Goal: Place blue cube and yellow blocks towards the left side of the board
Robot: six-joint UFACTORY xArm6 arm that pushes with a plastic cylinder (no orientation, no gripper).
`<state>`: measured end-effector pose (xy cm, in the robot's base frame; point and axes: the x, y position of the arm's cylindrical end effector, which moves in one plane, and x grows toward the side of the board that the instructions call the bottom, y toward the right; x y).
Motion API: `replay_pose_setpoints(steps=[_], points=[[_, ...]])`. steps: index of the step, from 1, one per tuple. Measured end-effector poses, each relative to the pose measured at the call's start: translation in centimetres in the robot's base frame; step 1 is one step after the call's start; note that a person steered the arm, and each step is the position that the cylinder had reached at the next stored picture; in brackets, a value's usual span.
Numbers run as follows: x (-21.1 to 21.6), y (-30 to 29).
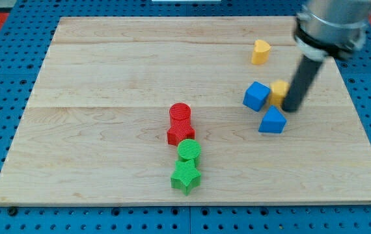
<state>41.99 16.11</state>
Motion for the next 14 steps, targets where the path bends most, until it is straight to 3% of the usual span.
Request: replay_pose_setpoints(steps=[1, 2, 3, 5, 6, 7, 8, 9, 10, 11, 12, 14], points=[[-7.3, -5.8], [-6.7, -4.7], [-2.9, 7.3], [-1.0, -7.6], [1.1, -5.0], [0.1, -14.4], [-5.2, -22.8], [-7.7, -20.1], [-8.5, -25.2], [-8.5, -34.9], [-8.5, -39.6], [-17.1, -21.7]])
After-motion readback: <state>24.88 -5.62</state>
